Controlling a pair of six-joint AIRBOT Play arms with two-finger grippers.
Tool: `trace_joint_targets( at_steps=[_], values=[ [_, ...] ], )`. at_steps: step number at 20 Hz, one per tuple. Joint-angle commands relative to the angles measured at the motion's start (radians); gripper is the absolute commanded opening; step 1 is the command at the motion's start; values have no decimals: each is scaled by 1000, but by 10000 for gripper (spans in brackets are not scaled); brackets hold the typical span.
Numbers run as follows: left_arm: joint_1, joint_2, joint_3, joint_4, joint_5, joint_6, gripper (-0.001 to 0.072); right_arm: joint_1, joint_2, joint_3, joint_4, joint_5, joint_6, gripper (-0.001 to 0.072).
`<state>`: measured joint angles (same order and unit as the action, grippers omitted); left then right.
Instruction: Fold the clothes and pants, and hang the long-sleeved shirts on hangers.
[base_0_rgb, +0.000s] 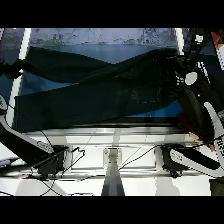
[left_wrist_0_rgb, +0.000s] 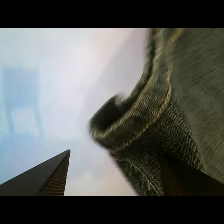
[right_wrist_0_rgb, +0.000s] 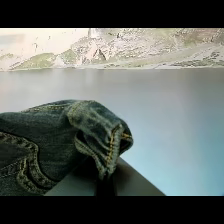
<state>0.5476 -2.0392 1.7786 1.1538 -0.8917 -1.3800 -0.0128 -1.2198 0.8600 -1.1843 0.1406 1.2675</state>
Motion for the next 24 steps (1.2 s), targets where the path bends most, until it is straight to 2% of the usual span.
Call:
trace_joint_targets(
  at_steps=[1, 2, 4, 5, 7, 8, 9, 14, 18, 21, 24],
  values=[
    [-25, -16, -2, 54, 15, 42, 518, 1, -1, 0, 3, 5, 1, 42],
    [-24, -13, -2, 51, 7, 42, 474, 1, -1, 0, 3, 6, 1, 42],
    [-25, -10, -2, 50, 5, 42, 460, 1, -1, 0, 3, 6, 1, 42],
    [-28, -10, -2, 50, 5, 41, 395, 1, -1, 0, 3, 6, 1, 42],
    [-27, -10, -2, 63, 0, -9, 206, 1, -1, 0, 3, 6, 1, 42],
    [-24, -8, -2, 73, -6, -35, 83, 1, -1, 0, 3, 6, 1, 42],
    [-23, -6, -2, 73, -15, -34, 25, 1, -1, 0, 3, 6, 1, 42],
    [-24, 50, -2, 77, -75, -33, 24, 1, -1, 0, 2, 6, 0, 42],
    [-19, 185, -2, 193, -189, -24, 24, 1, 4, 0, 2, 5, 0, 42],
    [-17, 340, -2, 215, -303, 71, 25, 1, 28, 3, 2, 5, 0, 42],
    [-13, 512, -2, 218, -520, 233, 24, 1, 62, 3, -1, 5, 0, 42]
  ],
)
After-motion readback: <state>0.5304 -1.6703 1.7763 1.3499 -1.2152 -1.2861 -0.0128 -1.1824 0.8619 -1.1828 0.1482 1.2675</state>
